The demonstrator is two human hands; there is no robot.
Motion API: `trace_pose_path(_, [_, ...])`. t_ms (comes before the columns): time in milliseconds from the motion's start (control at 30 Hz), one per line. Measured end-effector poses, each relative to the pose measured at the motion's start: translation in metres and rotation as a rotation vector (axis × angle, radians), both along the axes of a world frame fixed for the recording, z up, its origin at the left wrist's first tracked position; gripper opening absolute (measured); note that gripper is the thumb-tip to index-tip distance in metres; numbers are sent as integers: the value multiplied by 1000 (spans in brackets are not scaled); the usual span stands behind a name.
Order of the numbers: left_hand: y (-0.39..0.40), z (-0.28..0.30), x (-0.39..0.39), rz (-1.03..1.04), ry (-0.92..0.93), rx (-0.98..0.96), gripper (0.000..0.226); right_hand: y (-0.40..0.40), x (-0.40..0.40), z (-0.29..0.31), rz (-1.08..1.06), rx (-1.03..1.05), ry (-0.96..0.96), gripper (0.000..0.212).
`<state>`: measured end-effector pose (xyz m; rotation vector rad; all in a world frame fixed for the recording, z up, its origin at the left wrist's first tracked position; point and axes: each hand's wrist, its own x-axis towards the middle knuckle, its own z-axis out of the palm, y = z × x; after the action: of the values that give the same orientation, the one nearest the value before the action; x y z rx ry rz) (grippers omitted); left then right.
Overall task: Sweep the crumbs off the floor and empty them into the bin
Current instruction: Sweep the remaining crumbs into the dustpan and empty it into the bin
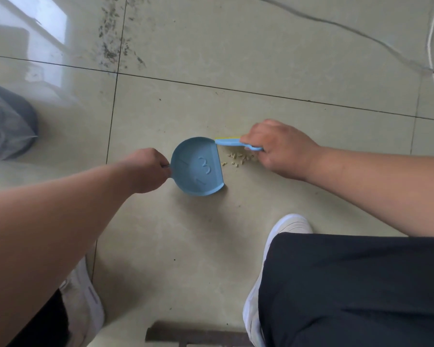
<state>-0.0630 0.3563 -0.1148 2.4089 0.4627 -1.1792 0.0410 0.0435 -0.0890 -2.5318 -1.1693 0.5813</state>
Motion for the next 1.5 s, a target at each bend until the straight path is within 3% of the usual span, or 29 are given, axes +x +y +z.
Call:
trace_pose_path(233, [1, 1, -4, -65, 17, 13, 44, -20, 0, -3, 271, -79, -44, 61])
trace_pose_path(300, [0, 2, -4, -72, 20, 21, 44, -34, -5, -1, 284, -105, -46, 60])
trace_pose_path(367, [-2, 2, -3, -66, 21, 21, 44, -43, -9, 4, 206, -85, -8, 56])
trace_pose_path(500, [-8, 3, -1, -30, 37, -8, 40, -53, -4, 22, -255, 28, -19, 39])
trace_pose_path(633, [-22, 7, 4, 41, 78, -70, 37, -80, 4, 23, -536, -211, -112, 25])
trace_pose_path(733, [-36, 7, 9, 35, 97, -82, 34, -74, -12, 21, -529, -317, -37, 13])
trace_pose_path(833, [-45, 4, 11, -8, 92, -69, 32, -53, -33, 16, -434, -332, 28, 23])
trace_pose_path(1200, [-60, -10, 9, 28, 99, -152, 36, 15, -71, 23, -217, -124, 274, 22])
trace_pose_path(1367, [-53, -15, 2, 57, 58, -183, 33, 4, -52, 30, -457, 78, 211, 31])
trace_pose_path(1500, [-34, -16, -5, 61, 69, -198, 34, -28, -13, 23, -652, 10, 11, 29])
